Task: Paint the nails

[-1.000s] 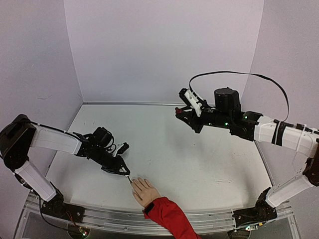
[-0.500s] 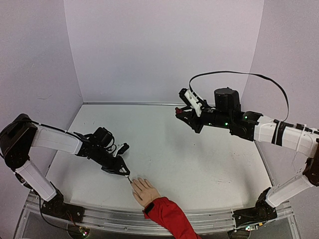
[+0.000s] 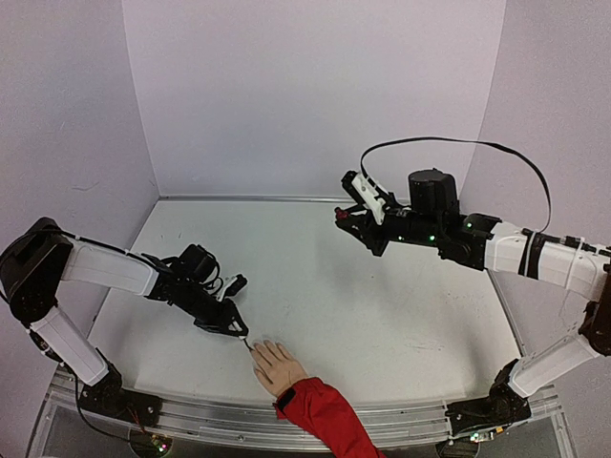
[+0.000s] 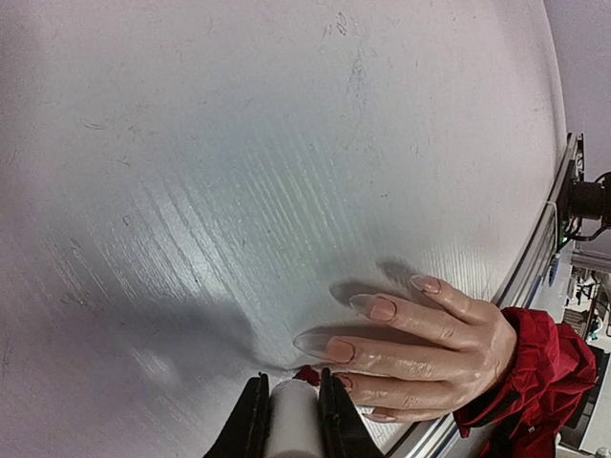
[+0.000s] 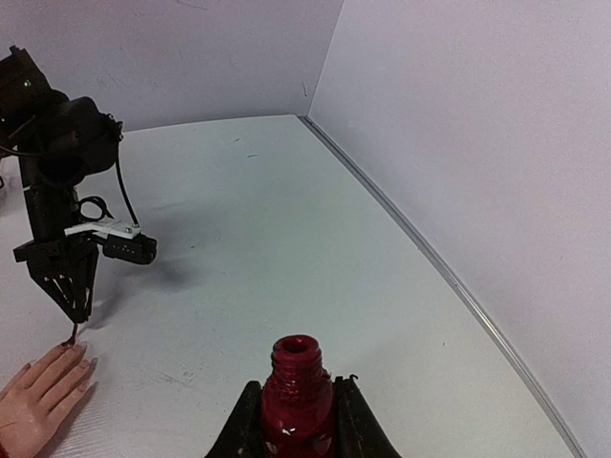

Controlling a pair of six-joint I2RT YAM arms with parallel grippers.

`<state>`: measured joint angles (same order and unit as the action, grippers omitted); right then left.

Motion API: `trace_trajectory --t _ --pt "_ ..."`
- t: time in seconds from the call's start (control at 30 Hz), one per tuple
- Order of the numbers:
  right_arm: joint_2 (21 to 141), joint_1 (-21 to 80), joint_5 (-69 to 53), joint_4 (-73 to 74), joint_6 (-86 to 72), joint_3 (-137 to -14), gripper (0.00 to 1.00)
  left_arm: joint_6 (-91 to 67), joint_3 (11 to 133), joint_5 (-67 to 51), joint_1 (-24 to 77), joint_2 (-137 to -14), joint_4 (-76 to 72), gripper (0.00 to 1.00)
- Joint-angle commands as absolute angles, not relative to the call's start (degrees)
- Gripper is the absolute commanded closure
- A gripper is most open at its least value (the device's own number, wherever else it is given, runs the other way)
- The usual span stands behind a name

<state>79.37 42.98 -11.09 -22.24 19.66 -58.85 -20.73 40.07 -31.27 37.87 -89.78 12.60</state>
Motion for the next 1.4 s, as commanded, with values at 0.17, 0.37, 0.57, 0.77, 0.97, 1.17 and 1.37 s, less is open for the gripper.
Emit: trace_trajectory --t 0.17,0.37,0.57,0.77,0.97,1.17,1.37 --pt "79.5 42.6 -12.0 -24.5 19.2 -60.5 1.00 -19.7 42.6 -29.8 37.8 -84.6 14.9 1.00" --pt "79.5 42.6 -12.3 -24.6 19.0 -60.5 1.00 -19.0 42.6 -28.8 37.8 -80.6 17.9 1.00" --pt "79.4 42.5 -12.6 -24.6 18.9 -60.3 1.00 -16.4 43.0 -30.7 37.9 -81.8 18.3 1.00" --pt "79.2 42.5 -12.3 -24.6 19.0 -60.3 1.00 -15.9 42.5 -31.9 37.9 -84.1 16.0 1.00" --pt "79.7 42.5 -12.4 -24.6 19.1 -60.4 1.00 -16.1 41.9 -33.3 37.9 -85.1 13.0 1.00" --pt "79.6 42.4 -12.3 -24.6 19.1 -60.4 1.00 -15.6 42.1 -33.8 37.9 -85.9 12.6 1.00" --pt "79.7 42.4 -12.5 -24.6 19.1 -60.4 1.00 -15.6 42.0 -34.3 37.9 -86.8 12.5 1.00"
